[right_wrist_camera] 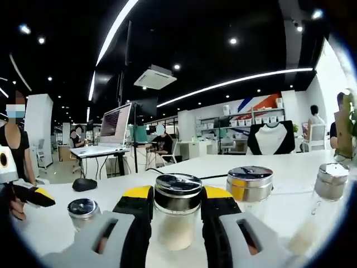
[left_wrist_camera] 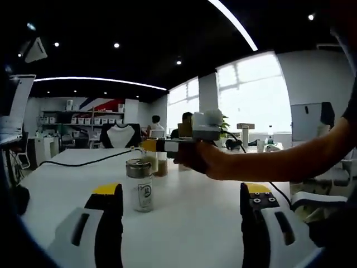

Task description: Rotate the seasoning bottle until the label or dispensing opening points toward the visible target arrow and the bottle remains upright within the marked orientation range

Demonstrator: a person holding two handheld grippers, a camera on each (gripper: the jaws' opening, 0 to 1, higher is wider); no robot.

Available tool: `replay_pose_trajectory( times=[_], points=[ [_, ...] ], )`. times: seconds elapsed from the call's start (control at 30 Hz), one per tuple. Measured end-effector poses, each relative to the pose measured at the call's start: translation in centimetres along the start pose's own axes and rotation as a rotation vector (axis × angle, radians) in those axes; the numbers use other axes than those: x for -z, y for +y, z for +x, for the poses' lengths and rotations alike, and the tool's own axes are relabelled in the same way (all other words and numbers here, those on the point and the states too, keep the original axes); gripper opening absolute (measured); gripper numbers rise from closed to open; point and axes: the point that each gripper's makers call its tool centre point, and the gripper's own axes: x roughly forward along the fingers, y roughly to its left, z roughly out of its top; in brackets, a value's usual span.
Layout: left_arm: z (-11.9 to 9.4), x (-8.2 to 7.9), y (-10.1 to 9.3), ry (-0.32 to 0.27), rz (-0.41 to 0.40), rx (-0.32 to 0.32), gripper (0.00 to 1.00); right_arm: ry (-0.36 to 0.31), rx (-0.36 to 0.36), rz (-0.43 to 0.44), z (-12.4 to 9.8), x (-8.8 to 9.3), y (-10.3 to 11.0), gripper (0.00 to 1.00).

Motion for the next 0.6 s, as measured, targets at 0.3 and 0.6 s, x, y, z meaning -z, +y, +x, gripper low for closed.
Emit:
replay_pose_trajectory(
  times=[0.3,0.6],
  points=[
    [1.3,1.5,-1.3,0.070,0.059,0.038,0.81,-0.007,-0.059,-0.011,-3.6,-0.4,1.8,0.31],
    [2.4,2.4,-2.2,0.115,0.116,0.065,0.70,-0.006,-0.171,-0.094,-8.0,-0.6,6.9,0.31]
  ],
)
